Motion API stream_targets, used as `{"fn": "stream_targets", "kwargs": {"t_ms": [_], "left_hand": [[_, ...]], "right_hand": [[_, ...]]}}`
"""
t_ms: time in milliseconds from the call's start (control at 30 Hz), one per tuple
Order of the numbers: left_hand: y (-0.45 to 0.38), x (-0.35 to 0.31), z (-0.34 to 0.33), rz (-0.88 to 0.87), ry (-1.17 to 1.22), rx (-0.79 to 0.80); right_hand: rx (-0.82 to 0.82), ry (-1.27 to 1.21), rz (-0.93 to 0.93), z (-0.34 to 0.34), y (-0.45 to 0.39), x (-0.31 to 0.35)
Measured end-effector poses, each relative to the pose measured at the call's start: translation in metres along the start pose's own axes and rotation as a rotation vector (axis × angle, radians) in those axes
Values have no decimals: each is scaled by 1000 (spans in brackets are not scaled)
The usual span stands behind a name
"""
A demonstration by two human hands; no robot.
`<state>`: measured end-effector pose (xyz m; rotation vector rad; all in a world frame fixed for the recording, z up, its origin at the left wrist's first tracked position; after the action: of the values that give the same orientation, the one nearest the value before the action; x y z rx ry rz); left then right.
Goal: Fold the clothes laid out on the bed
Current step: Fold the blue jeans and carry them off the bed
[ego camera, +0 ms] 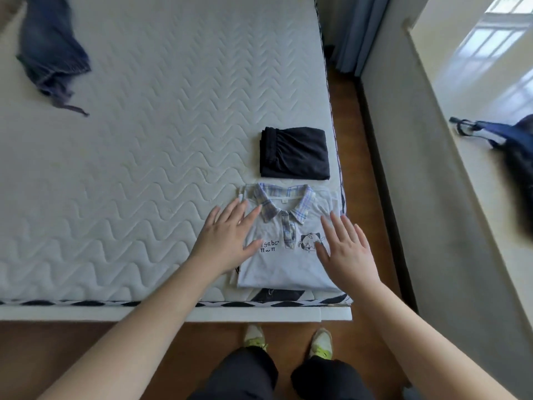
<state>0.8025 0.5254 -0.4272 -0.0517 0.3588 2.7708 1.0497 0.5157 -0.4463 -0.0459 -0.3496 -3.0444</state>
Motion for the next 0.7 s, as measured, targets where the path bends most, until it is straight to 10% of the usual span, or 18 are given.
{"fn": "stream_targets", "kwargs": {"t_ms": [700], "left_hand": [[215,-22,165,408,-207,-241]], "right_hand": [[-192,-37,347,166,113,72]]}}
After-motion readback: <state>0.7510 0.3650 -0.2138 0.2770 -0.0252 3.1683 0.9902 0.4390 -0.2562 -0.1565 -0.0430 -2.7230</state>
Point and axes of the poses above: each hand's wrist, its own y-axis away from the middle knuckle, its own z-axis out of the back of the hand, x = y × z, the point moved 6 cm from there along -y, towards the middle knuckle, and after that the axes turned 6 degrees about -z, right-handed, at the moved point
